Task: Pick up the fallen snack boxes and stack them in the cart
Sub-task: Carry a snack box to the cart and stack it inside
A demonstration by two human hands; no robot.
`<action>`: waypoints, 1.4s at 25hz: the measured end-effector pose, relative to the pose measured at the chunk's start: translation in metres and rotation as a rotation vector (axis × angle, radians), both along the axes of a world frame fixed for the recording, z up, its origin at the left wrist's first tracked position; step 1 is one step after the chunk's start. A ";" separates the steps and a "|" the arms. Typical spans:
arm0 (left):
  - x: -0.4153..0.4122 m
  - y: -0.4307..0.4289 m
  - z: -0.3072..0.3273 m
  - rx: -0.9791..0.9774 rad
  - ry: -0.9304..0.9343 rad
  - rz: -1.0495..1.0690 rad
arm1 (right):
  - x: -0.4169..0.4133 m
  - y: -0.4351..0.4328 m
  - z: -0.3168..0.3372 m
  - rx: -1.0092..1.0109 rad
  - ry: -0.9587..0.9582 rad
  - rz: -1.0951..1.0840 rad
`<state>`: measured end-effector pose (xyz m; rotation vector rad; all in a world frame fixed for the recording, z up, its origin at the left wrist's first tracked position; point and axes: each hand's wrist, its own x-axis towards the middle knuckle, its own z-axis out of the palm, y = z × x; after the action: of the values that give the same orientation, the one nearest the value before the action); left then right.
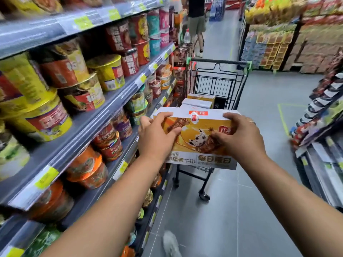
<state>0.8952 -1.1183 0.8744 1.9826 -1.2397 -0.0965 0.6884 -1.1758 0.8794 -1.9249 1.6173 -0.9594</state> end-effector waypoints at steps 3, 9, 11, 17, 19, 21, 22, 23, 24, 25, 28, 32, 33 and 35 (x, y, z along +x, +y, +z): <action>0.018 -0.072 -0.010 0.005 0.004 -0.045 | 0.016 -0.063 -0.008 0.010 0.008 -0.040; 0.055 -0.216 -0.017 0.019 0.018 -0.180 | 0.049 -0.187 -0.019 0.045 0.037 -0.143; 0.064 -0.252 -0.020 0.059 0.010 -0.202 | 0.054 -0.218 -0.024 0.073 0.029 -0.164; 0.070 -0.382 -0.040 0.079 -0.026 -0.222 | 0.058 -0.342 -0.042 0.123 0.008 -0.179; 0.070 -0.425 -0.046 0.087 -0.027 -0.194 | 0.059 -0.389 -0.045 0.133 0.002 -0.152; 0.069 -0.468 -0.051 0.112 -0.029 -0.158 | 0.059 -0.434 -0.048 0.151 0.004 -0.130; 0.069 -0.486 -0.053 0.121 -0.022 -0.146 | 0.060 -0.453 -0.050 0.156 0.007 -0.120; 0.069 -0.502 -0.054 0.127 -0.014 -0.138 | 0.061 -0.472 -0.052 0.160 0.013 -0.108; 0.070 -0.522 -0.056 0.128 -0.004 -0.128 | 0.062 -0.494 -0.055 0.165 0.019 -0.094; 0.073 -0.542 -0.060 0.136 0.006 -0.119 | 0.065 -0.515 -0.057 0.177 0.020 -0.081; 0.084 -0.594 -0.072 0.191 0.024 -0.104 | 0.078 -0.568 -0.069 0.217 0.029 -0.069; 0.110 -0.657 -0.100 0.243 0.021 -0.123 | 0.102 -0.628 -0.098 0.260 0.012 -0.077; 0.116 -0.673 -0.107 0.257 0.027 -0.135 | 0.109 -0.642 -0.106 0.278 0.005 -0.085; 0.127 -0.703 -0.124 0.291 0.027 -0.160 | 0.120 -0.668 -0.123 0.315 -0.015 -0.119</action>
<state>1.0226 -1.8211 0.7499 2.1136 -1.4316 -0.4021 0.8083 -1.8440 0.7568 -1.6223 1.7713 -0.7099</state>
